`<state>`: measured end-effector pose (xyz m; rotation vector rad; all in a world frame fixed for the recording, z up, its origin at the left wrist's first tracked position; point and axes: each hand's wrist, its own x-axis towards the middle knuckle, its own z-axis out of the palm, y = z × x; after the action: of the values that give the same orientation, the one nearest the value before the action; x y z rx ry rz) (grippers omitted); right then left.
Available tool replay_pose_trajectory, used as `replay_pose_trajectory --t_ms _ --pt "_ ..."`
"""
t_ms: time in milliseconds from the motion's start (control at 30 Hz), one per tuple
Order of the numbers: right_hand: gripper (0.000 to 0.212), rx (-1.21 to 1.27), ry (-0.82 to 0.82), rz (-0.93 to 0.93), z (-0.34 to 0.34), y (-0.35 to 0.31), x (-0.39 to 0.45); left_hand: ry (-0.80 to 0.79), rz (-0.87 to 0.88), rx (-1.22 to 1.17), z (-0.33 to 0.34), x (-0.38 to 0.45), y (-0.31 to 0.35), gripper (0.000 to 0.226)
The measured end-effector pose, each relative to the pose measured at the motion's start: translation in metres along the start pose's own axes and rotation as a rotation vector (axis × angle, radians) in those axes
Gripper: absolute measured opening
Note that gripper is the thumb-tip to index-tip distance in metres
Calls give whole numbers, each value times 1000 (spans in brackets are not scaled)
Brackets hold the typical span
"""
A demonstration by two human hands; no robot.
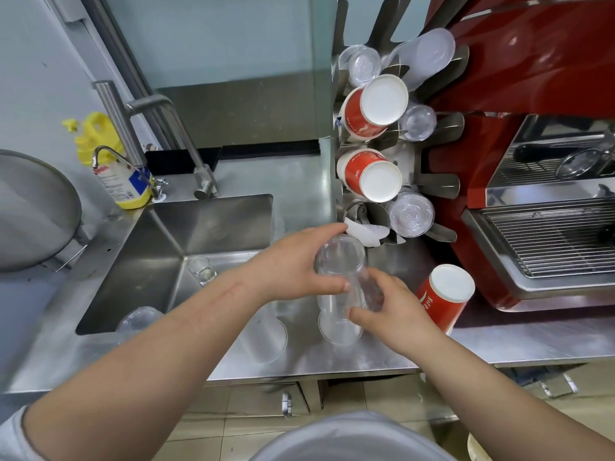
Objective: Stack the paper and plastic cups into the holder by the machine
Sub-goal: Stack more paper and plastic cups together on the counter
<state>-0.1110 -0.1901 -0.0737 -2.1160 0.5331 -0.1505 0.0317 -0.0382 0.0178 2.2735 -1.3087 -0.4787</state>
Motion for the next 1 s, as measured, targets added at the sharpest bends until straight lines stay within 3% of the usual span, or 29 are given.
replay_pose_trajectory --t_ms 367,567,1000 --pt "66 27 65 -121 -14 -51 -11 197 19 -102 -41 -34 24 74" --pt "64 46 64 -203 -8 -89 -11 288 34 -128 -71 -64 28 78" --pt "61 -18 -147 -362 73 -170 7 458 -116 -150 -118 -156 -37 71"
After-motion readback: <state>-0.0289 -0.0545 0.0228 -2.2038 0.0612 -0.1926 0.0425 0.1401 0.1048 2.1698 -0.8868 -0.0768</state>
